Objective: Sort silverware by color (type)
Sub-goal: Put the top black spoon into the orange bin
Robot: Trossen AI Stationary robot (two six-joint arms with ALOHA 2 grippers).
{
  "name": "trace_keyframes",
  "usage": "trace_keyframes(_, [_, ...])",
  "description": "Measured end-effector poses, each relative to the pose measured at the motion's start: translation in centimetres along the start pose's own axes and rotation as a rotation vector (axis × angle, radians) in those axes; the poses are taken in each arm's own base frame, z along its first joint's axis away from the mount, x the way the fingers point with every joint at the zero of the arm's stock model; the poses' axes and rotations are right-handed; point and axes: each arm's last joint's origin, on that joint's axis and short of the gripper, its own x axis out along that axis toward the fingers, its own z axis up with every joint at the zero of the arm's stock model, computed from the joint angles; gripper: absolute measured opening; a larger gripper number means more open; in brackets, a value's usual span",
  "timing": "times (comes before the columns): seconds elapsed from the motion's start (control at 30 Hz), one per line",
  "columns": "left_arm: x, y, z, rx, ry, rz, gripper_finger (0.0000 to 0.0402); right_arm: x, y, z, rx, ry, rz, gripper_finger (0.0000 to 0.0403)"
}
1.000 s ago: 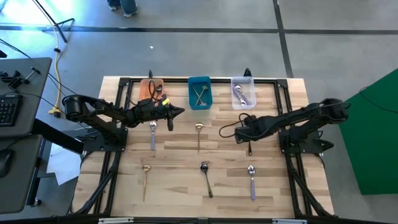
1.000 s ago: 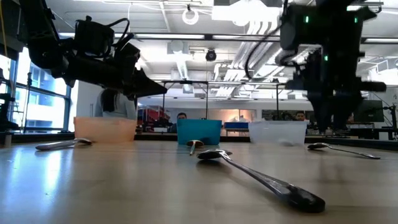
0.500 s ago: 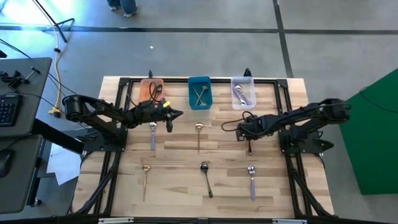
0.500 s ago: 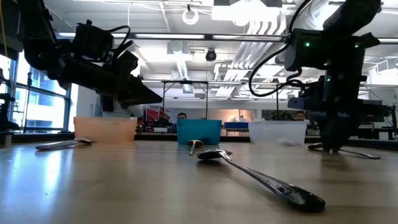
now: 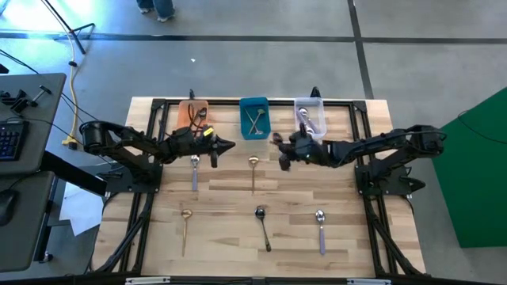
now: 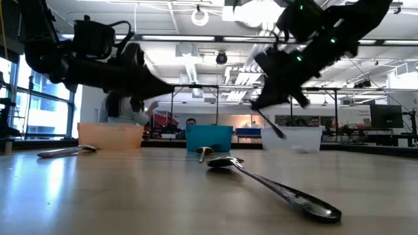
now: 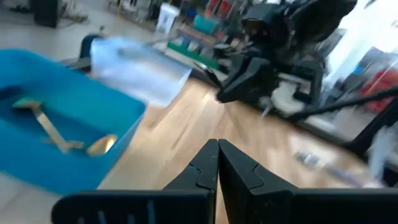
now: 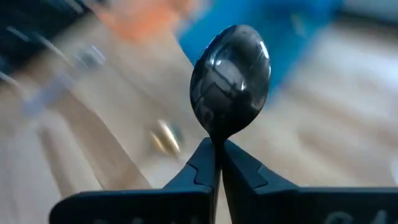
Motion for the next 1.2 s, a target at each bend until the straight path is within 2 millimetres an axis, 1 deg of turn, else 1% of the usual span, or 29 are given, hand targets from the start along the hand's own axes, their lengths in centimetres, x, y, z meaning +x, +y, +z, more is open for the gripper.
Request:
trace_keyframes(0.1, [0.4, -0.6, 0.7, -0.007, -0.048, -0.035, 0.0016, 0.0, 0.6, 2.0, -0.078, -0.172, 0.091, 0.0003])
trace_keyframes(0.17, [1.0, -1.1, 1.2, 0.023, -0.064, -0.044, 0.0030, -0.1, 0.8, 3.0, -0.146, -0.254, 0.153, 0.0002])
trace_keyframes(0.3, [2.9, -2.2, 2.2, 0.104, -0.091, -0.046, 0.0070, -0.3, 0.8, 4.5, -0.181, -0.373, 0.211, 0.0002])
trace_keyframes(0.37, [4.3, -2.6, 2.7, 0.139, -0.104, -0.043, 0.0094, -0.4, 0.8, 4.9, -0.187, -0.416, 0.217, 0.0001])
trace_keyframes(0.47, [6.4, -2.6, 3.0, 0.183, -0.103, 0.007, 0.0130, -0.2, 1.0, 5.1, -0.201, -0.475, 0.217, 0.0001])
trace_keyframes(0.6, [9.0, -2.0, 3.2, 0.183, -0.106, 0.034, 0.0173, 0.1, 1.1, 5.3, -0.195, -0.535, 0.221, 0.0001])
trace_keyframes(0.73, [10.8, -1.1, 3.3, 0.155, -0.104, 0.037, 0.0197, 0.2, 1.0, 5.6, -0.186, -0.570, 0.209, 0.0001])
trace_keyframes(0.87, [11.9, -0.9, 3.6, 0.148, -0.099, -0.027, 0.0197, 0.2, 0.9, 5.7, -0.208, -0.580, 0.200, 0.0001])
trace_keyframes(0.97, [12.5, -1.0, 3.7, 0.150, -0.100, -0.040, 0.0183, 0.2, 0.9, 5.7, -0.213, -0.580, 0.196, 0.0001])
trace_keyframes(1.07, [13.0, -1.1, 4.1, 0.161, -0.103, -0.071, 0.0158, 0.2, 0.9, 5.7, -0.209, -0.580, 0.198, 0.0001])
trace_keyframes(1.2, [13.5, -1.3, 4.5, 0.176, -0.084, -0.104, 0.0110, 0.2, 0.9, 5.7, -0.211, -0.581, 0.196, 0.0001])
